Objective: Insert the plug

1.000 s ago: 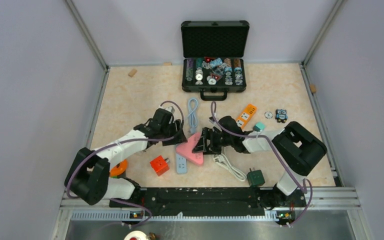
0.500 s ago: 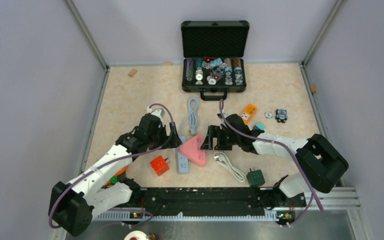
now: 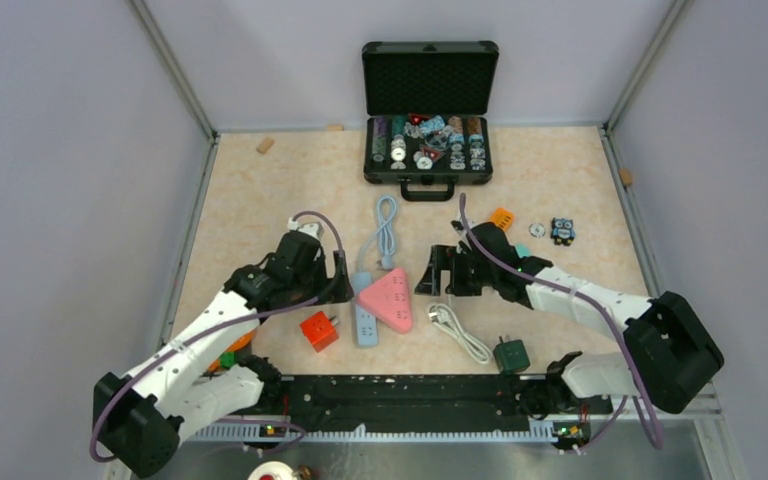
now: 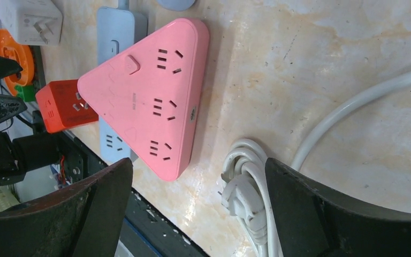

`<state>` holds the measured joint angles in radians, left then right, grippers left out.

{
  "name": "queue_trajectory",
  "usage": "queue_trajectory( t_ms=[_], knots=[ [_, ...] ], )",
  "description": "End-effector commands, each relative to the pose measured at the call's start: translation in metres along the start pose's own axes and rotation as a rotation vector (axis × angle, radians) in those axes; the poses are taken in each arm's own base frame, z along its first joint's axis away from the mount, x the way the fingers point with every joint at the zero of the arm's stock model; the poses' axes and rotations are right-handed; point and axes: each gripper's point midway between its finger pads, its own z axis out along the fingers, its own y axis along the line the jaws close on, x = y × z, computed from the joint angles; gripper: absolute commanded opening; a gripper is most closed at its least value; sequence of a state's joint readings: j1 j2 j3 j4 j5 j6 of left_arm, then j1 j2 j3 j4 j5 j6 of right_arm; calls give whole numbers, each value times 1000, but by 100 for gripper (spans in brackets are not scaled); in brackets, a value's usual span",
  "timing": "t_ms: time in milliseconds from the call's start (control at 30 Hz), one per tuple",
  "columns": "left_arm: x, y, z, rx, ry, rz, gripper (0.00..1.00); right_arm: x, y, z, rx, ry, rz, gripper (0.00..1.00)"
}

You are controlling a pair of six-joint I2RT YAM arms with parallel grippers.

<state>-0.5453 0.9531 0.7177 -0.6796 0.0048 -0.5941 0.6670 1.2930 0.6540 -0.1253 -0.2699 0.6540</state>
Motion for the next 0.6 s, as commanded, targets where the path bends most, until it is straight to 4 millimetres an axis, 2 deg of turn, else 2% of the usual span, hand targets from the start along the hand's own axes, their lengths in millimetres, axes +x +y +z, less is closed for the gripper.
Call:
queue_trajectory(
  t_ms=[0,133,333,433,567],
  knots=[
    [-2,8,-17,-130,12,36,99,1,3,-10,-31,-4,-30,91],
    [8,5,-19,-182,106,166,99,3,3,-14,-58,-2,-18,92],
    [30,-3,-6,-192,239,274,99,6,-8,-25,-56,-16,26,92],
    [30,6,-3,-278,250,281,99,6,-20,-35,4,-32,42,92],
    [20,17,-8,-372,209,262,99,8,-35,-47,110,-34,34,92]
  ],
)
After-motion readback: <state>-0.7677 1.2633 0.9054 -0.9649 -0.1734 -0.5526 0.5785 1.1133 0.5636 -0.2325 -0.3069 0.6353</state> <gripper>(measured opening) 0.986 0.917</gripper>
